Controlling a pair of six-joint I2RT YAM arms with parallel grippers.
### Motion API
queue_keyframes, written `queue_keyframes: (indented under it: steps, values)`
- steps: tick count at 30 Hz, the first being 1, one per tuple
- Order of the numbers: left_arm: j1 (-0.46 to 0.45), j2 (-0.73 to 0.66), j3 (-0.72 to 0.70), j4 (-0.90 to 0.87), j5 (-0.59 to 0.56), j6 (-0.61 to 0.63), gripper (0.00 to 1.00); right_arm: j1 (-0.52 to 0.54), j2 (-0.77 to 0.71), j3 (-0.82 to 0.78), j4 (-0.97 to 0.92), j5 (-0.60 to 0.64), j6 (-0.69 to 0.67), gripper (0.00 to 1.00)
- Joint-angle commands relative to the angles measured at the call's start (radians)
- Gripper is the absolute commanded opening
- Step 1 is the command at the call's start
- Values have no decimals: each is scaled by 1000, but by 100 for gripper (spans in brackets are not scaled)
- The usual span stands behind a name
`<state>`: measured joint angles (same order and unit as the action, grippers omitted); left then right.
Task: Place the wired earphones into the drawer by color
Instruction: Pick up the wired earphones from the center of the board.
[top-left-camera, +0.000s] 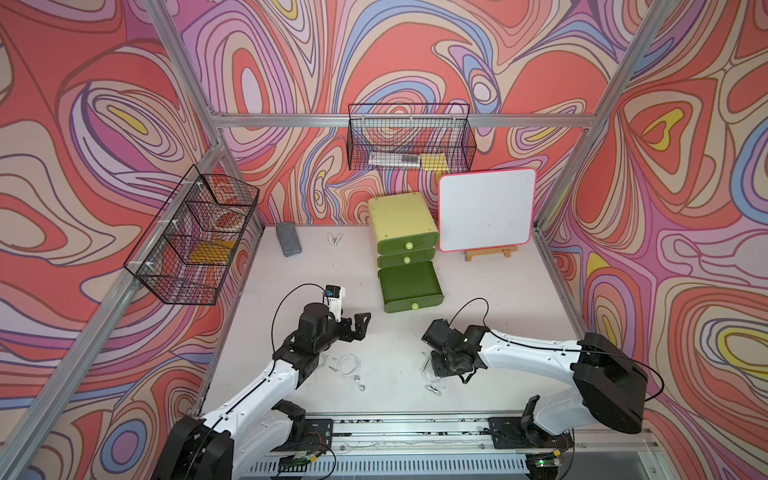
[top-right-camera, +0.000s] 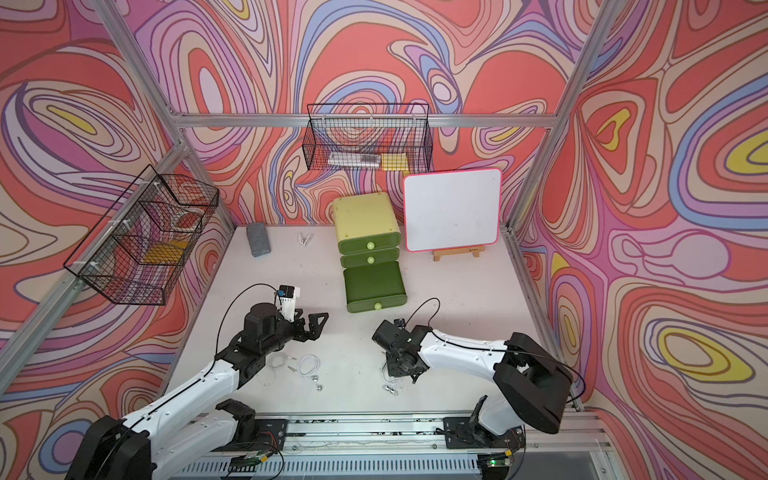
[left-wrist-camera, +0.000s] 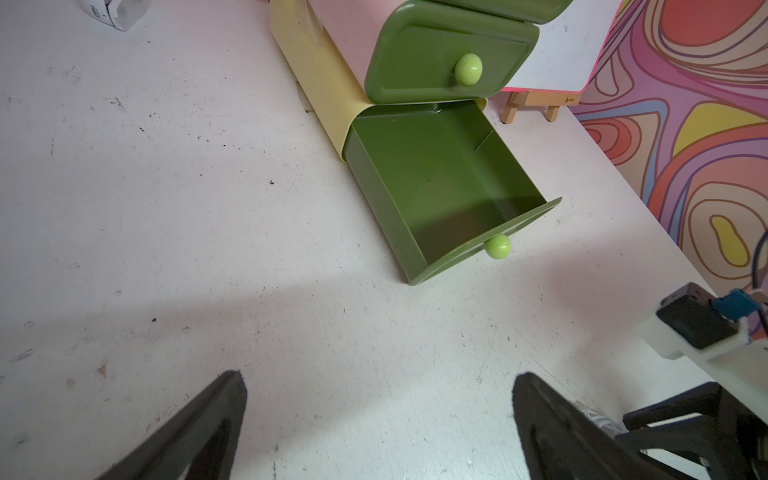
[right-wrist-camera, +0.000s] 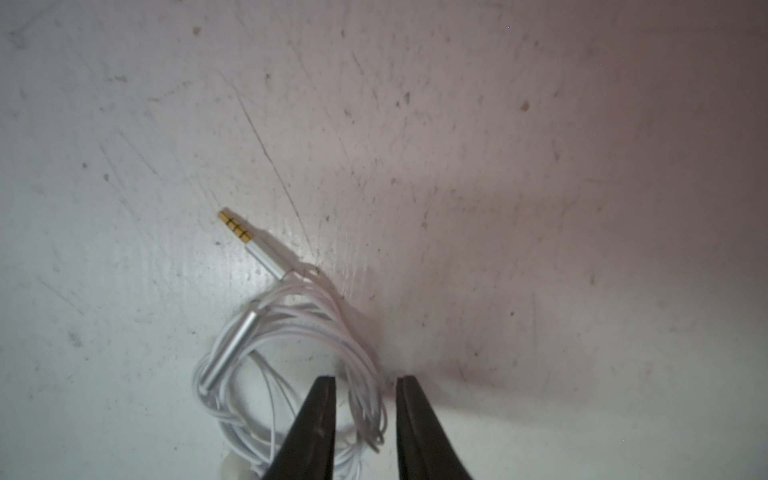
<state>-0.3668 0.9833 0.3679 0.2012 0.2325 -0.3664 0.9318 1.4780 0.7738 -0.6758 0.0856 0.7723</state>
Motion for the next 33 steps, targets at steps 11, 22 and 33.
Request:
queue_keyframes:
  steps: [11, 22, 33]
  values:
    - [-3, -8, 12, -5, -5, 12, 99, 6, 19, -22, 19, 4, 13, 20]
    - [-2, -12, 12, -8, -5, 14, 99, 7, 11, -30, 18, 3, 19, 9]
    - [-3, -13, 11, -9, -7, 14, 99, 7, 2, -32, 12, 6, 19, 1]
